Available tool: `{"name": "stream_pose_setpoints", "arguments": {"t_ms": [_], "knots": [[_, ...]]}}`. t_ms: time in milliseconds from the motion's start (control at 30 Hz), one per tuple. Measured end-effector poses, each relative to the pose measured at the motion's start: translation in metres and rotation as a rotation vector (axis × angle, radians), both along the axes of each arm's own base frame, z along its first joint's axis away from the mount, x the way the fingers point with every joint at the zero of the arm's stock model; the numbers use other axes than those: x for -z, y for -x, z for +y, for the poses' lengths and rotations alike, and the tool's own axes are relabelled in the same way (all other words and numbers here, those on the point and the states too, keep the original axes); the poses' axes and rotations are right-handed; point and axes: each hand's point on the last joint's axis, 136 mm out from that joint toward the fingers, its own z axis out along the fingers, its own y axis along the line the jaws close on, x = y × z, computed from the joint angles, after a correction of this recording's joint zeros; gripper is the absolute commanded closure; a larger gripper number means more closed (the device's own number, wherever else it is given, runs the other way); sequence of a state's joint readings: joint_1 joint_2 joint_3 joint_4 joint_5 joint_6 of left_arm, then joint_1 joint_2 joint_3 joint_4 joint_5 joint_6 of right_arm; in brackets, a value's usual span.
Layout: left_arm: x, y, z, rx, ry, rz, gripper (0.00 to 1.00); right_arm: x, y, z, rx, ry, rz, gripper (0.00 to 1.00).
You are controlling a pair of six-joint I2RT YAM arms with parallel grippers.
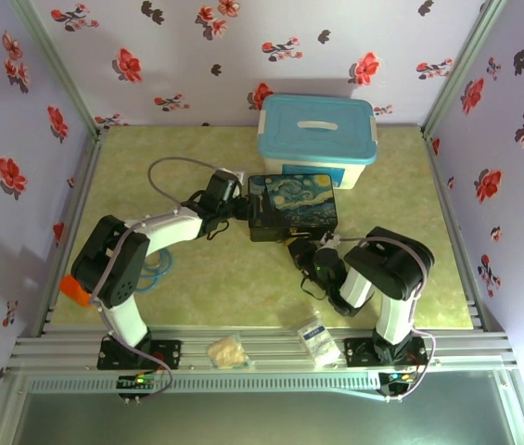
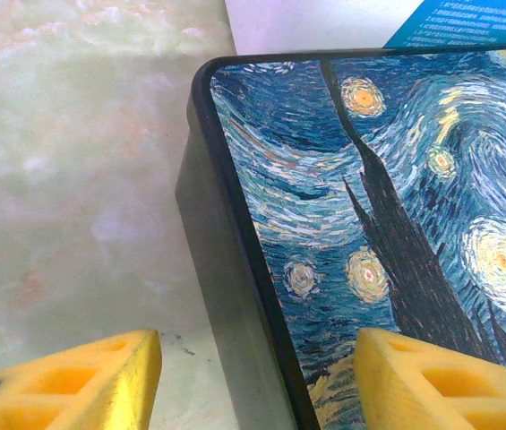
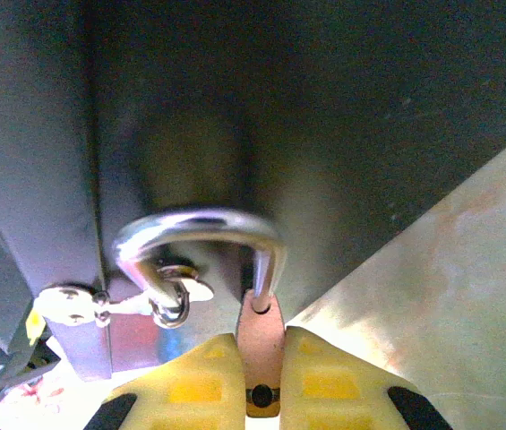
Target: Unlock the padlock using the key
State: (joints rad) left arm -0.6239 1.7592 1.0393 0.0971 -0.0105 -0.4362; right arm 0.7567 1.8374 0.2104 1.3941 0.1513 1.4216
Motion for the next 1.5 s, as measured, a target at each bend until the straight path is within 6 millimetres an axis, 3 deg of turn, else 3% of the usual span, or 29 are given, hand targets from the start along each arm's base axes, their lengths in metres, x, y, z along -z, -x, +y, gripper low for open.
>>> {"name": "stream_pose_setpoints", "arguments": {"t_ms": [200, 433, 633, 900, 1233, 1367, 1500], "knots": [[0.0, 0.0, 0.0, 0.004, 0.001, 0.0, 0.42, -0.002, 0.002, -0.017, 0.044, 0.01, -0.002, 1.0], [0.0, 0.0, 0.0, 0.004, 0.0, 0.0, 0.39, 0.005, 0.004, -0.018, 0.03, 0.034, 0.022, 1.0], [-0.001, -0.001, 0.002, -0.002, -0.007, 0.011, 0.34, 0.015, 0.024, -0.013, -0.073, 0.079, 0.107, 1.0], [-0.004, 0.004, 0.012, -0.007, -0.038, 0.043, 0.3, 0.013, 0.053, -0.033, -0.207, 0.222, 0.257, 1.0], [-0.051, 0.015, 0.03, -0.022, -0.015, -0.022, 0.3, 0.015, 0.087, -0.071, -0.404, 0.344, 0.443, 1.0], [-0.056, 0.024, 0.038, -0.025, -0.005, -0.03, 0.3, 0.014, 0.099, -0.075, -0.481, 0.363, 0.51, 0.97], [-0.05, 0.033, 0.051, -0.035, 0.005, -0.008, 0.3, 0.014, 0.107, -0.083, -0.506, 0.4, 0.574, 0.8]]}}
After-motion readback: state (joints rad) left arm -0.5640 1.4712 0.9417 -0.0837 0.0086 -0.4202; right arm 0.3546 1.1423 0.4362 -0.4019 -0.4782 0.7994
